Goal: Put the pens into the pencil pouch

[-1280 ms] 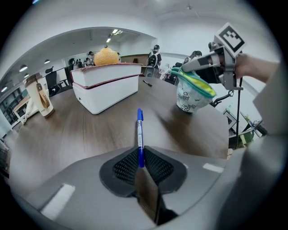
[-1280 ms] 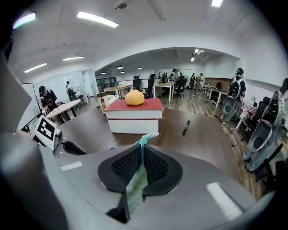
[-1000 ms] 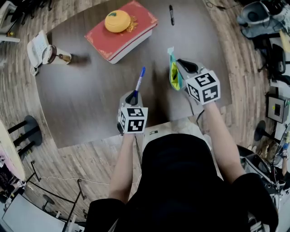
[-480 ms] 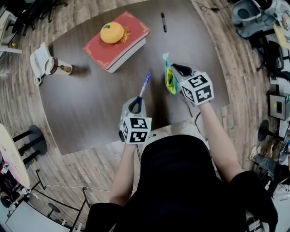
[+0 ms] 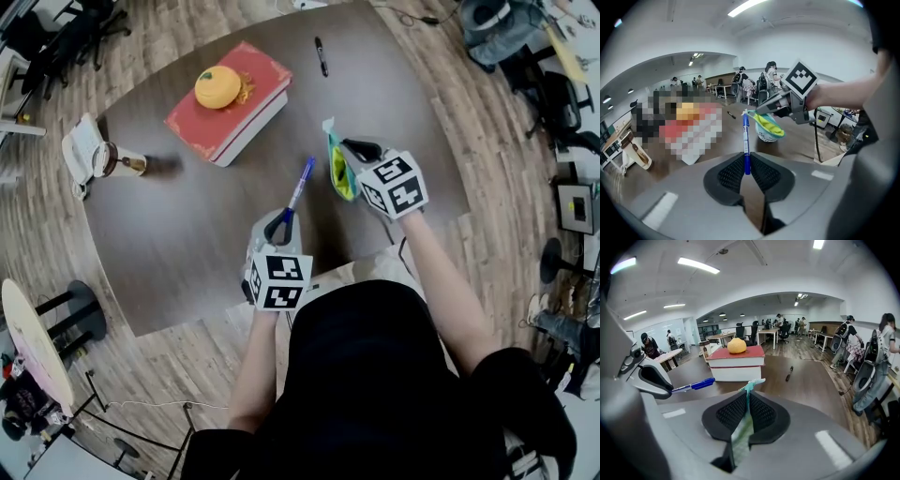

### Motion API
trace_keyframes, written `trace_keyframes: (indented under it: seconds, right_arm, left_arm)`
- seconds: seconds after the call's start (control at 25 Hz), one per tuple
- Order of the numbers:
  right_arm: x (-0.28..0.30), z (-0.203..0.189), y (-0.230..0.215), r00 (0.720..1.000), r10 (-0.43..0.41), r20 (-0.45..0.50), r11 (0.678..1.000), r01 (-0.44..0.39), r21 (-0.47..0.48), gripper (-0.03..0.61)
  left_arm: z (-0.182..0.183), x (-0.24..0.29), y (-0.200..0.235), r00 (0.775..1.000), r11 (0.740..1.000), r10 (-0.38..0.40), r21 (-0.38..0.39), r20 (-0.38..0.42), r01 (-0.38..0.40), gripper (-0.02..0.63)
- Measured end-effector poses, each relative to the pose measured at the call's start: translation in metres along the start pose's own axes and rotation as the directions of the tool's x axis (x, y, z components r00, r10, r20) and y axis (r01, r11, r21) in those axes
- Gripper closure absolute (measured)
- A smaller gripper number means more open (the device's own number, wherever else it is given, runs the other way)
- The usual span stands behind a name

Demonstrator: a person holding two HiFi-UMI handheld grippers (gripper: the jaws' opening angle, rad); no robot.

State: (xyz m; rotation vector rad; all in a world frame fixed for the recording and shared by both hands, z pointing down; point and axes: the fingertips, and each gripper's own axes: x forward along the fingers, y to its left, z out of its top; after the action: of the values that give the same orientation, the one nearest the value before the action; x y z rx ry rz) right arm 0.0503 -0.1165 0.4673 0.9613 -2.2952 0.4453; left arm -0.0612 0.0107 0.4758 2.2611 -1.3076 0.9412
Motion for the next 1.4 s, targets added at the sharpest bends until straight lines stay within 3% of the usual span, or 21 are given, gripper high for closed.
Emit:
trace_keyframes:
  seconds: [0.76,1.4]
  right_arm:
    - [-0.003,-0.002,0.003,1.0,-0.009,0.008,1.0,0.009,0.014,0.551]
    - [-0.002,-0.007,0.016,1.0,0.011,-0.011,1.0,-0.011,-0.004,0.551]
  left_arm:
    - [0.003,0.006,-0.038,0.993,0.989,-0.106,0.096,-0.056,0.111,0.578]
    - [0.016,0.014,-0.045,0.992,0.987,-0.12,0.103,-0.048,0.124,0.577]
